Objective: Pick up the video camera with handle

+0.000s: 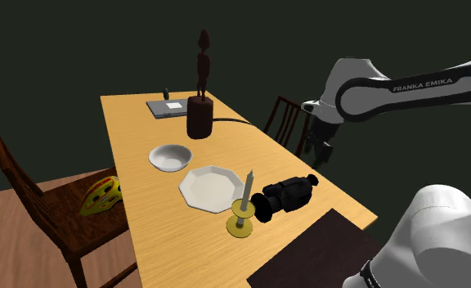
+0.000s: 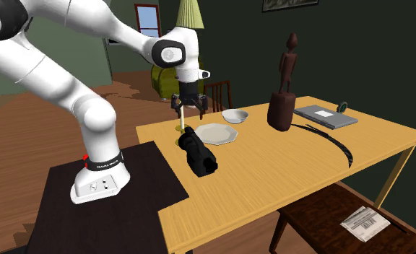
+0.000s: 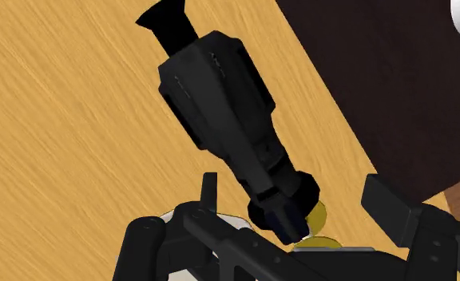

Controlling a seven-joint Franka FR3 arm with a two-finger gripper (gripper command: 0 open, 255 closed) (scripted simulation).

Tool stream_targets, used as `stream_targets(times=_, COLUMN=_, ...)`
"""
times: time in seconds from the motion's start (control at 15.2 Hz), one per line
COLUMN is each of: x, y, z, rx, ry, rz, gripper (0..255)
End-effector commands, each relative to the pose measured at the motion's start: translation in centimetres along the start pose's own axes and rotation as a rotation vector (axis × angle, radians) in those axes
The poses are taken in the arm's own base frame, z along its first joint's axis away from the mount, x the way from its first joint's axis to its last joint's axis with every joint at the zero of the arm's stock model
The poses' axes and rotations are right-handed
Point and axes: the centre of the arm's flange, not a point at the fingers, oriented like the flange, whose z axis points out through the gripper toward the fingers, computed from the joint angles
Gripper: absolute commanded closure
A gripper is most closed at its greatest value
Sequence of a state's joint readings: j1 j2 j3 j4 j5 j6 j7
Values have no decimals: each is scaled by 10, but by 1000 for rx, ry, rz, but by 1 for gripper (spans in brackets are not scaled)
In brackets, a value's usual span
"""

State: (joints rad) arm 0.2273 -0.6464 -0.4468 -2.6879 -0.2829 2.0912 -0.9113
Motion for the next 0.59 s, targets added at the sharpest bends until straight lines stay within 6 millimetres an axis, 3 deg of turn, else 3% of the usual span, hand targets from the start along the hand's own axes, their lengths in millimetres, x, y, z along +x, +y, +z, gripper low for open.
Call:
stream_targets(times=0.0, x=1, y=9, z=25, rx=7, ry=10, rz=-146, gripper=0)
stream_targets(times=0.33, x=13, y=30, z=88, rx=32, ry=32, rz=-486, gripper=0)
stream_targets(times=0.53, x=14, y=31, z=105, rx=34, ry=35, rz=-521, gripper=0)
